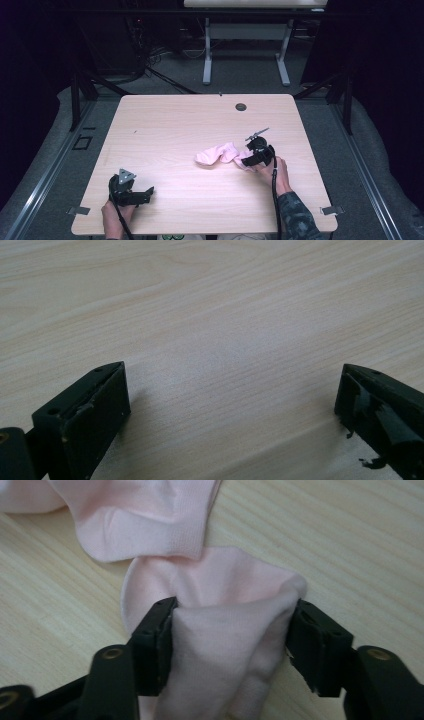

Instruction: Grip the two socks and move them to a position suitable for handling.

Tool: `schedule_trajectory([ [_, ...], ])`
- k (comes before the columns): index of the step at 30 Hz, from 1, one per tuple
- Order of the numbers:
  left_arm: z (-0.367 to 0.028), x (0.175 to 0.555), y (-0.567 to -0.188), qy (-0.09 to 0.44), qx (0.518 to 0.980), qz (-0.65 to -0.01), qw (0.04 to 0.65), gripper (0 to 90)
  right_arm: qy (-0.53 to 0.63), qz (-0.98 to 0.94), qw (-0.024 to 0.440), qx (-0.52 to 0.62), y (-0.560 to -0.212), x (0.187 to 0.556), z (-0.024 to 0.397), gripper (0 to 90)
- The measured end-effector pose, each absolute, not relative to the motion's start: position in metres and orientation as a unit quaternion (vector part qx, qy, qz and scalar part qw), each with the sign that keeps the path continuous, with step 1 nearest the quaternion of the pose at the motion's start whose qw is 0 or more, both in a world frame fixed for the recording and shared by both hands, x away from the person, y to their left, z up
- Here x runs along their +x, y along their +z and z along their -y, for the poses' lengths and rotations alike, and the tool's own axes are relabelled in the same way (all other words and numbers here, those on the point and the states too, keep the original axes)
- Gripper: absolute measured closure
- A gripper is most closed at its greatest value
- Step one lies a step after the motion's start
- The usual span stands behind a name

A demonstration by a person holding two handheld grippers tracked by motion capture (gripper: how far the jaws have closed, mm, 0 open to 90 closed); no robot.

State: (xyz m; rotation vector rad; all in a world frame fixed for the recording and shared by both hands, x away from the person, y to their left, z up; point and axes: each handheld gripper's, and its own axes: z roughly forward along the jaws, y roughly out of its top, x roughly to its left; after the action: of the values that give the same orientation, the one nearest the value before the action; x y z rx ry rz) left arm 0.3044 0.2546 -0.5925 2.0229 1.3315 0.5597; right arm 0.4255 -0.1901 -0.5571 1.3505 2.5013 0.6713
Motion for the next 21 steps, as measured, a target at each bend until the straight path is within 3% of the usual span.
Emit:
schedule_trajectory([
  [3, -0.255, 0.304, -0.593, 0.213, 0.771, -0.507, 0.322, 1.0, 0.23, -0.852, 0.119, 0.455, -0.558, 0.423, 0.19, 54.0],
  [4, -0.255, 0.304, -0.593, 0.213, 0.771, -0.507, 0.322, 1.0, 0.23, -0.852, 0.119, 0.455, -0.558, 0.423, 0.19, 54.0],
  [7, -0.255, 0.304, -0.593, 0.213, 0.77, -0.507, 0.322, 1.0, 0.237, -0.85, 0.118, 0.456, -0.558, 0.422, 0.192, 70.1],
  [9, -0.255, 0.304, -0.593, 0.213, 0.771, -0.507, 0.322, 1.0, 0.24, -0.846, 0.117, 0.462, -0.558, 0.422, 0.193, 74.2],
  [21, -0.255, 0.304, -0.592, 0.214, 0.77, -0.508, 0.322, 1.4, 0.27, -0.832, 0.13, 0.466, -0.534, 0.406, 0.204, 77.1],
])
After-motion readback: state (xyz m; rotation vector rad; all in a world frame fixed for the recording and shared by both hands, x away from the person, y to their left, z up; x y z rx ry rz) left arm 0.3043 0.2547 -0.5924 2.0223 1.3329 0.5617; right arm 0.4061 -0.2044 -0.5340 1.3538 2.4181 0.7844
